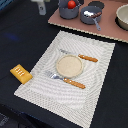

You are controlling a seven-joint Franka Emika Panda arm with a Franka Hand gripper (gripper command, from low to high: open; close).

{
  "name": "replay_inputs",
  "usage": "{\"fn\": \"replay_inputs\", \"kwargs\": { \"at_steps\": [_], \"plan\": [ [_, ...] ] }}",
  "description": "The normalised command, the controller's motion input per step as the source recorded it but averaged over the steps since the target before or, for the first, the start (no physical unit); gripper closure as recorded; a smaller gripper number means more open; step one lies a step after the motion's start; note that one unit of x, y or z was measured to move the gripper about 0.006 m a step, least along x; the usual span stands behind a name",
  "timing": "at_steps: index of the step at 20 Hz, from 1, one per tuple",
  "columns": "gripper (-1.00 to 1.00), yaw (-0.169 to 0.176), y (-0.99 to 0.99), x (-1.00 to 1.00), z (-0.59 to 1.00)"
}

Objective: Interact with the objects in diverse but meaningful ways.

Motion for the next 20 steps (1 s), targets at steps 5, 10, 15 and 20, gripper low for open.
{"fn": "replay_inputs", "kwargs": {
  "at_steps": [5,10,15,20],
  "plan": [
    [-1.00,-0.019,-0.96,0.00,-0.17],
    [-1.00,-0.013,-0.64,0.07,-0.18],
    [-1.00,-0.050,-0.28,0.26,-0.17],
    [-1.00,-0.094,-0.19,0.31,-0.19]
  ]
}}
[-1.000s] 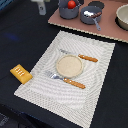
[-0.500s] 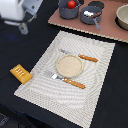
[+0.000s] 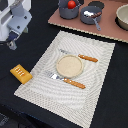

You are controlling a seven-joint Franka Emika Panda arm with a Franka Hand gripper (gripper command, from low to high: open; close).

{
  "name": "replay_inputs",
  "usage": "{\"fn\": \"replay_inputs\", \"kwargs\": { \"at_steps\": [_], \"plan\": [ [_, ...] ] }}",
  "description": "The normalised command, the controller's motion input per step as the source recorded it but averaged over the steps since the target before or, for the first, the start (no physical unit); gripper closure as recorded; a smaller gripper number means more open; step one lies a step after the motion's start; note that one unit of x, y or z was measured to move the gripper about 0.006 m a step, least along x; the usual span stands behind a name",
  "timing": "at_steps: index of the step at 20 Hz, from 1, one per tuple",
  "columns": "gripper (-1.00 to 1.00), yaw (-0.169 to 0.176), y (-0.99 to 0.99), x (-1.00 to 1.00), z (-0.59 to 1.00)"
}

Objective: Interact with the objects in diverse but meaningful ways.

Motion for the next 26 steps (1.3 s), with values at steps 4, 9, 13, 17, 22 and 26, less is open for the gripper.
{"fn": "replay_inputs", "kwargs": {
  "at_steps": [4,9,13,17,22,26],
  "plan": [
    [-1.00,-0.106,-0.30,0.22,-0.25],
    [-1.00,-0.165,-0.38,0.17,-0.32],
    [-1.00,-0.120,-0.39,0.04,-0.35],
    [-1.00,-0.085,-0.26,0.13,-0.33],
    [-1.00,-0.050,-0.02,0.11,-0.36],
    [-1.00,-0.033,0.00,0.15,-0.36]
  ]
}}
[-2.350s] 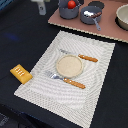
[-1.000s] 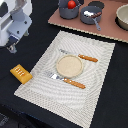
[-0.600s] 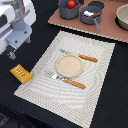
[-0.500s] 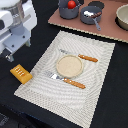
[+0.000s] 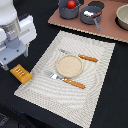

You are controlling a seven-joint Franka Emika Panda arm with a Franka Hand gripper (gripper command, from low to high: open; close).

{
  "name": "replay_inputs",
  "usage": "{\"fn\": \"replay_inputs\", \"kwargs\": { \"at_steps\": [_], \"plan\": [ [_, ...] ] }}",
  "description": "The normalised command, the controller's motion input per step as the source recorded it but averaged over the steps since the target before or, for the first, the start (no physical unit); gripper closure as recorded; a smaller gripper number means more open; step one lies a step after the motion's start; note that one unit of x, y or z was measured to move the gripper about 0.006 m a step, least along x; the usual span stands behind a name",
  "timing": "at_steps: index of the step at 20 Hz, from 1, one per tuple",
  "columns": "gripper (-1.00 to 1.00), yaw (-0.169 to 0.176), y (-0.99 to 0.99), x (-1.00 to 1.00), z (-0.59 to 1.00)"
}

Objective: Interact with the objects in diverse but meaningful ways.

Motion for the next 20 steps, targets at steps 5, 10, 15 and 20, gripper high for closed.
{"fn": "replay_inputs", "kwargs": {
  "at_steps": [5,10,15,20],
  "plan": [
    [-1.00,-0.041,0.00,0.31,-0.28],
    [-1.00,-0.028,0.00,0.19,-0.33],
    [-1.00,-0.027,0.00,0.15,-0.35],
    [-1.00,-0.018,-0.07,0.02,-0.36]
  ]
}}
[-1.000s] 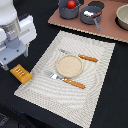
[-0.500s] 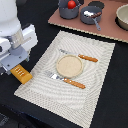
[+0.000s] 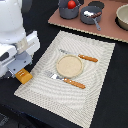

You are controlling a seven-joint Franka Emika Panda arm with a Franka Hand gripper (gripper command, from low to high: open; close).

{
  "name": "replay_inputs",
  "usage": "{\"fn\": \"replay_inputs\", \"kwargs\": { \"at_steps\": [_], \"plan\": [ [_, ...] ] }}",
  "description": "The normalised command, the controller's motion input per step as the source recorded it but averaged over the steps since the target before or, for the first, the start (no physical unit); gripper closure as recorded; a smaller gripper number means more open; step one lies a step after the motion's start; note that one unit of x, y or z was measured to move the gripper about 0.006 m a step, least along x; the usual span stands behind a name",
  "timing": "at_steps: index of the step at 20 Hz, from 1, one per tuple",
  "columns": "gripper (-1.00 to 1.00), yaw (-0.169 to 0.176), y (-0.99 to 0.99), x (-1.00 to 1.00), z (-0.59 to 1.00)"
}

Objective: Interact with the objects in diverse but meaningful ways.

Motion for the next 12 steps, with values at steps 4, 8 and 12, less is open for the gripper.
{"fn": "replay_inputs", "kwargs": {
  "at_steps": [4,8,12],
  "plan": [
    [-1.00,-0.018,-0.17,-0.01,-0.27],
    [1.00,-0.018,-0.17,0.00,-0.22],
    [1.00,-0.019,-0.15,0.00,-0.20]
  ]
}}
